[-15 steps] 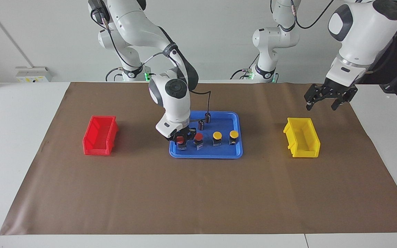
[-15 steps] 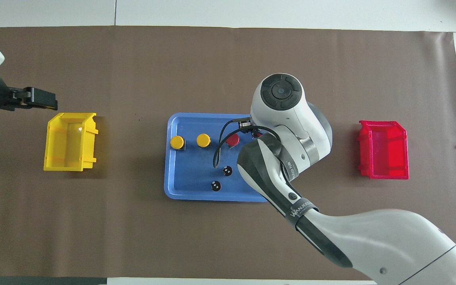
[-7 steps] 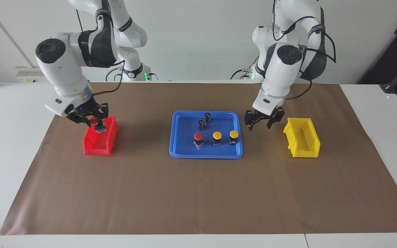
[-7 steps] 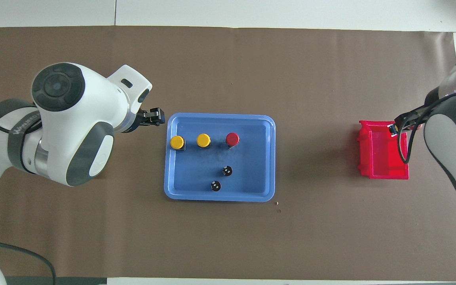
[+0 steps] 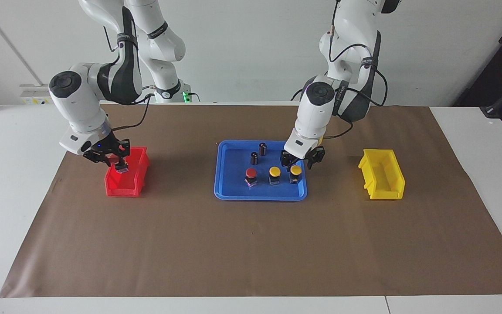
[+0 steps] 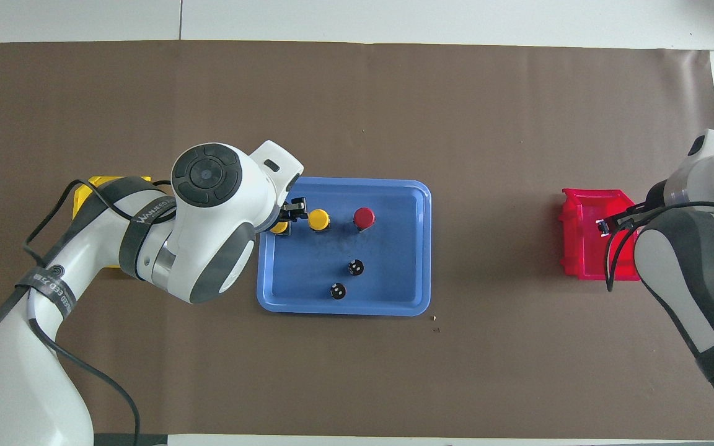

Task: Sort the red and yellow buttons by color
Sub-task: 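Carry the red button to the red bin while the left gripper reaches yellow, then grasp the yellow button with the left gripper and carry it to the yellow bin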

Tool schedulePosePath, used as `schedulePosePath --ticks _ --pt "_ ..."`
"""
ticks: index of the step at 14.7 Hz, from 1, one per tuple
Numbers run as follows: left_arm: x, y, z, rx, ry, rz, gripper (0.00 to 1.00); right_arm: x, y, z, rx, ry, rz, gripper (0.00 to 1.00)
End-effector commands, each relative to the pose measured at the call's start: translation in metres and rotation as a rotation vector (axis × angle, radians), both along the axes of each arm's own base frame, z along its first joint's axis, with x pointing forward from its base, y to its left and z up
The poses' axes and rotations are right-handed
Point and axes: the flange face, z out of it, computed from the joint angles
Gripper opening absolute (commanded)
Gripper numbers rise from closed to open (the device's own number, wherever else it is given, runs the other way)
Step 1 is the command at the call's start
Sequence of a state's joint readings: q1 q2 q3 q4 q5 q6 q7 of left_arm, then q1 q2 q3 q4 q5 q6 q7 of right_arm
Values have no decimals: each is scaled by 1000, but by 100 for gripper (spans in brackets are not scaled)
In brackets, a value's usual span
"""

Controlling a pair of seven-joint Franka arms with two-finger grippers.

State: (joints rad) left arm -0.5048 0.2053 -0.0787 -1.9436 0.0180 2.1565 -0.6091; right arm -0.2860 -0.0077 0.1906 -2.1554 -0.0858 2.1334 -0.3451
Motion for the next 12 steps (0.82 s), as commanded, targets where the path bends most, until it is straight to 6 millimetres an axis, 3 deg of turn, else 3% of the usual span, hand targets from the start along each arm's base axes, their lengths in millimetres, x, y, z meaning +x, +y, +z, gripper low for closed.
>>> schedulePosePath --ticks 1,2,3,5,8,10,11,12 --pt "-8 2 -13 22 -28 4 79 -33 2 -19 -6 -43 -9 14" --pt "-9 3 -17 23 -31 5 78 -38 1 -27 -4 -32 -1 14" --pt "-8 2 -17 19 -36 9 69 -39 -2 -34 -2 -27 0 14" --pt "-6 1 -17 6 -51 49 30 -39 -2 -36 -1 -36 3 14" --pt "-1 -1 -26 -2 -59 53 4 -48 -2 -52 -1 -61 10 17" --pt "6 -4 -4 11 -45 58 1 -48 -5 -53 -1 -61 17 43" --pt "11 -3 15 34 -19 58 1 -48 -4 -53 0 -61 17 67" --pt "15 2 35 50 0 61 1 -46 -4 -51 0 -61 12 84"
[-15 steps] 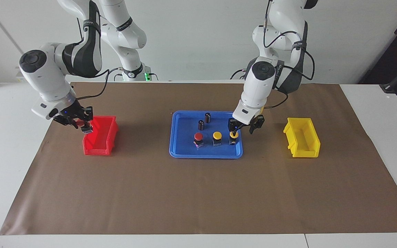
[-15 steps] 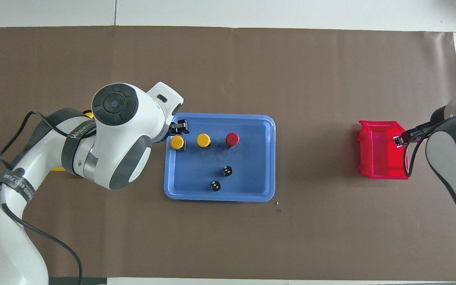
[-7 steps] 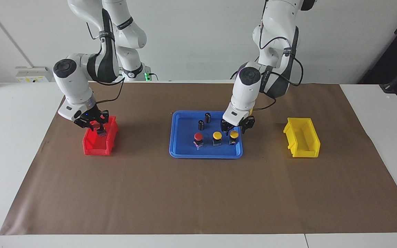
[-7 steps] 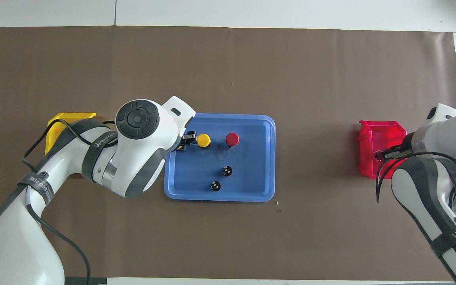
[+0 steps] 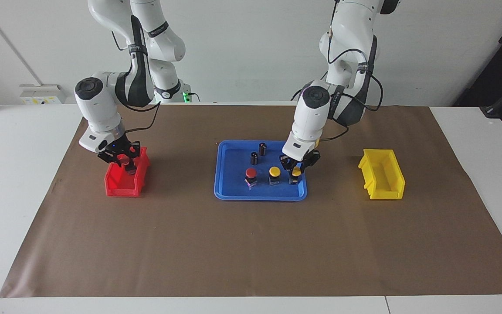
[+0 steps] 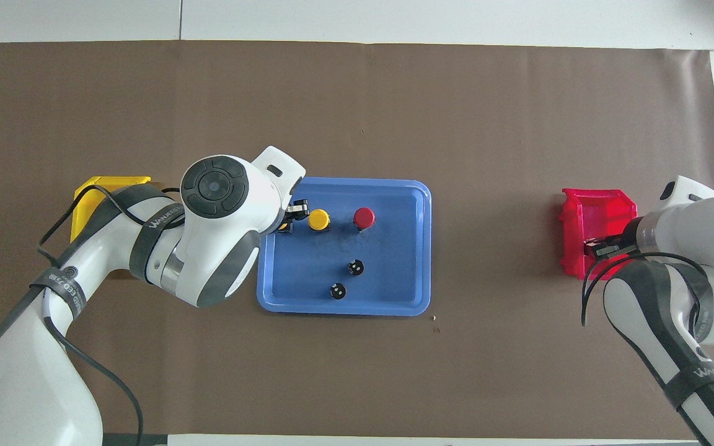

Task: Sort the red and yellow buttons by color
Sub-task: 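Grasp the yellow button with the left gripper and carry it to the yellow bin, then drop the yellow button in the bin while the right gripper grasps red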

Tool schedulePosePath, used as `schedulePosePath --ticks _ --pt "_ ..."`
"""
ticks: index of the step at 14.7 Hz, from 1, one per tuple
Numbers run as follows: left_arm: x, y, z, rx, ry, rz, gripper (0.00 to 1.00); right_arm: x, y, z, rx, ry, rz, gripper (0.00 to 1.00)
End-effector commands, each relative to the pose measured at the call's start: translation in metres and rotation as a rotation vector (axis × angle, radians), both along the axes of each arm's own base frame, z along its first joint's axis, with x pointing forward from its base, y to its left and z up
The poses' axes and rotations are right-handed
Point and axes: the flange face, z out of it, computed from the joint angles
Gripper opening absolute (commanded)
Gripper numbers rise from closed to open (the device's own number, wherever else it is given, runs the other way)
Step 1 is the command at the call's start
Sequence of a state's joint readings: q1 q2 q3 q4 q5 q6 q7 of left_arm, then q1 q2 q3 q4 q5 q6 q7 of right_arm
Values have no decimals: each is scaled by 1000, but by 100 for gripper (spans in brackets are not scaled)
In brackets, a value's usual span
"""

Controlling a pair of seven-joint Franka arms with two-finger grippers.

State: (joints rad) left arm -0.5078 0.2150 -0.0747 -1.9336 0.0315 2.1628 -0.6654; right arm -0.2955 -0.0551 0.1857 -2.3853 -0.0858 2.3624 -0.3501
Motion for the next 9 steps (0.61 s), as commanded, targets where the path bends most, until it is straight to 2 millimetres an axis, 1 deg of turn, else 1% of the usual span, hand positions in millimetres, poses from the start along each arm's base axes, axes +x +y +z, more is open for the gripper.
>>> schedulePosePath --ticks 1,2,3,4,5,6,7,8,9 --pt "13 10 60 53 18 1 1 4 -4 14 0 -28 7 87" --pt "21 26 82 64 34 -32 1 16 -5 24 4 -7 7 98" --pt "36 58 101 74 58 -59 1 31 -6 45 7 18 6 100" --pt "42 79 113 80 82 -95 1 48 -3 70 10 48 6 100" --pt "43 102 123 86 101 -126 1 61 5 103 8 50 9 100" --pt "47 135 130 82 105 -141 1 72 31 127 10 42 13 100" --pt "51 166 135 77 105 -153 2 82 66 146 21 26 -24 100" --pt "54 195 138 72 105 -159 1 92 108 156 43 16 -79 100" --pt "56 219 133 69 114 -165 1 96 159 163 61 -14 -128 100"
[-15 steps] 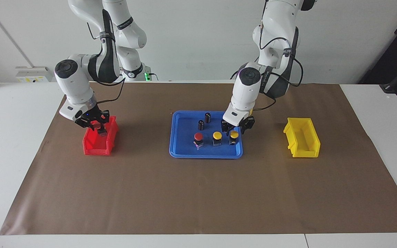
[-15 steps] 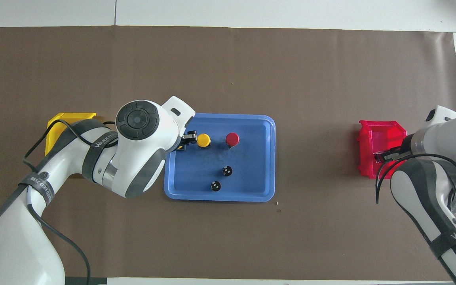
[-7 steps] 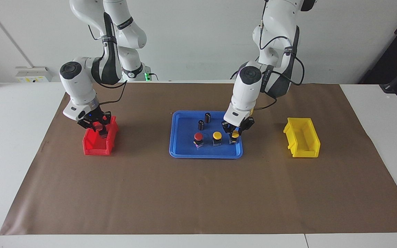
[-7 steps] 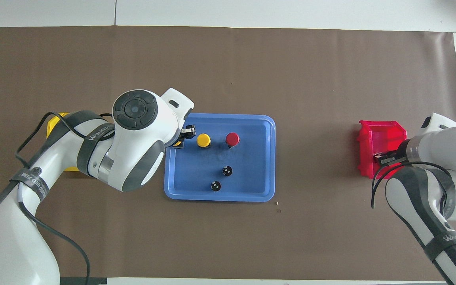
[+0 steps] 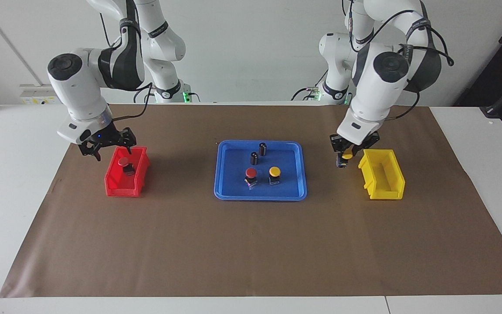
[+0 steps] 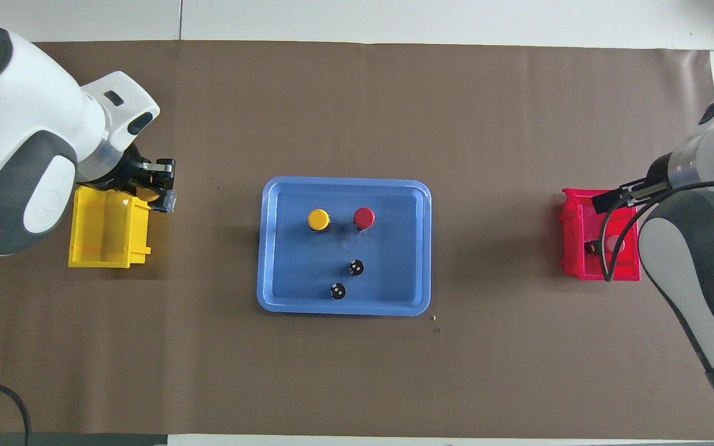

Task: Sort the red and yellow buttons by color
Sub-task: 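Drop the yellow button in the bin while the right gripper grasps red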

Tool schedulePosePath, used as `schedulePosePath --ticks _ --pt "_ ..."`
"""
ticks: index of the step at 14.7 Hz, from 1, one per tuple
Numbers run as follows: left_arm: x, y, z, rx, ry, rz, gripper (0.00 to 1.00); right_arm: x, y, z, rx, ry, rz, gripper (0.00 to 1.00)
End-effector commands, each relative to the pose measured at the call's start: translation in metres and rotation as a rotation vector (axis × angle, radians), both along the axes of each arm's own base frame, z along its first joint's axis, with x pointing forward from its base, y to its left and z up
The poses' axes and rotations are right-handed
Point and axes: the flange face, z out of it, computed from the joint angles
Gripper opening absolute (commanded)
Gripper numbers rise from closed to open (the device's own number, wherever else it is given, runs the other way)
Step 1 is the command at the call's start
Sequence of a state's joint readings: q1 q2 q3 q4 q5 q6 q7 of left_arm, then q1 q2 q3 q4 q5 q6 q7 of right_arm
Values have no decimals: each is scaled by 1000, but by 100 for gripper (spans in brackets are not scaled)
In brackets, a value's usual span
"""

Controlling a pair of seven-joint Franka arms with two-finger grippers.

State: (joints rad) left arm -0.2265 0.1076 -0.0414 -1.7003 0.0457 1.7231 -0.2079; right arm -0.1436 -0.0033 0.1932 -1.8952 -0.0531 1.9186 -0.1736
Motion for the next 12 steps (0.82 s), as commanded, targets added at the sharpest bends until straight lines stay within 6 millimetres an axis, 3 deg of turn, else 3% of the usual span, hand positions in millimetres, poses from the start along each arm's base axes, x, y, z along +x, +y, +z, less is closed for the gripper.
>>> schedulePosePath --ticks 1,3,4,5,6,8,11,12 --pt "-9 56 -12 11 29 -28 1 20 137 11 49 -20 -106 100" --pt "-8 94 -23 2 3 -20 1 28 229 2 83 -29 -204 100" --pt "-14 111 -29 1 4 -6 2 30 253 -8 87 -33 -250 100" --pt "-21 130 -39 1 0 21 1 30 284 -34 83 -12 -256 100" --pt "-24 133 -46 -2 -31 18 1 27 323 -42 93 -19 -235 100" --pt "-35 133 -63 -4 -72 27 1 24 344 -77 73 -56 -246 100" --pt "-50 134 -91 -4 -46 20 1 8 350 -123 86 -59 -244 90" --pt "-52 134 -100 -5 -55 27 1 6 350 -130 90 -61 -242 87"
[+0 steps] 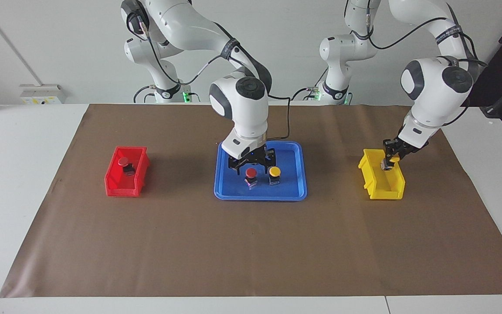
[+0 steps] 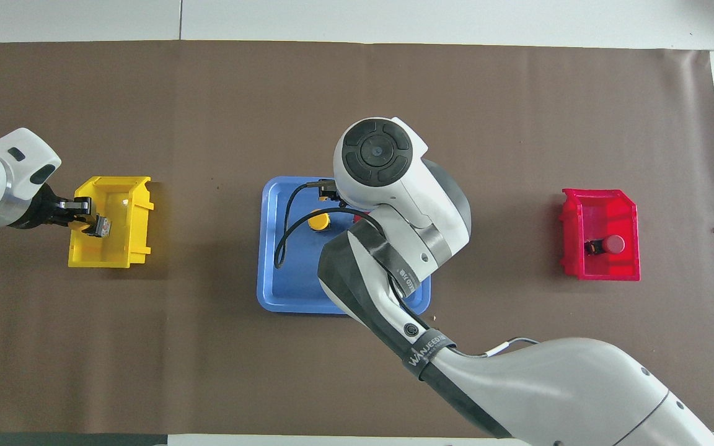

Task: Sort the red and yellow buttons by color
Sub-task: 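Drop the yellow button in the bin while the right gripper grasps red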

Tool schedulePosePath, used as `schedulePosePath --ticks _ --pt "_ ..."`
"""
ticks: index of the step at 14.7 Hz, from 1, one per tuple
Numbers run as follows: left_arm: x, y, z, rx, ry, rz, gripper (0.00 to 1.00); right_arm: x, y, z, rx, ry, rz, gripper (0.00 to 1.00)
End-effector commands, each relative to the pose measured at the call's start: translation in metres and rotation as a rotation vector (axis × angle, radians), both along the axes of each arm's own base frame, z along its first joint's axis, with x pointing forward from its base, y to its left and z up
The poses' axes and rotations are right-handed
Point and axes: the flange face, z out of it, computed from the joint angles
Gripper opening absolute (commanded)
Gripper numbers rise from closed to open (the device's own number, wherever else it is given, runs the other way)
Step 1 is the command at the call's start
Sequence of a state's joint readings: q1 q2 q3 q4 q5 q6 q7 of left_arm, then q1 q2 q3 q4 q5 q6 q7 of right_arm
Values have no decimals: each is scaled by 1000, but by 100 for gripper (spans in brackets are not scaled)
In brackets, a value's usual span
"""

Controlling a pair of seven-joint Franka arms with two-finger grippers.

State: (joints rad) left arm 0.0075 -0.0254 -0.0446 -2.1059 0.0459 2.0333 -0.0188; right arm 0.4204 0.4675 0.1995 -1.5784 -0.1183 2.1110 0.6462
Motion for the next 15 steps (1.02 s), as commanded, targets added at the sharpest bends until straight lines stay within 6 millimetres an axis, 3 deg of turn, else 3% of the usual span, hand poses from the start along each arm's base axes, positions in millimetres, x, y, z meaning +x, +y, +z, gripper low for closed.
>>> schedulePosePath --ticks 1,5,6,8,11,13,14,15 --pt "-20 0 -19 11 -34 -4 1 -9 -8 -13 -10 -11 -10 83" --pt "-29 1 -41 8 -29 -18 2 -20 -9 -29 -23 12 -5 74" --pt "-29 1 -42 8 -30 -18 8 -22 -9 -32 -25 14 -2 73" --pt "-29 1 -42 8 -31 -9 54 -24 -8 -33 -26 17 3 72" --pt "-26 1 -41 8 -32 -13 58 -28 -7 -36 -26 22 6 69" --pt "-11 -1 -20 7 -65 -15 59 -30 -6 -36 -26 23 9 64" --pt "-4 -1 -2 8 -72 -18 71 -31 -5 -36 -25 26 10 60" --pt "8 -1 24 9 -75 -24 94 -32 -2 -36 -25 26 13 54"
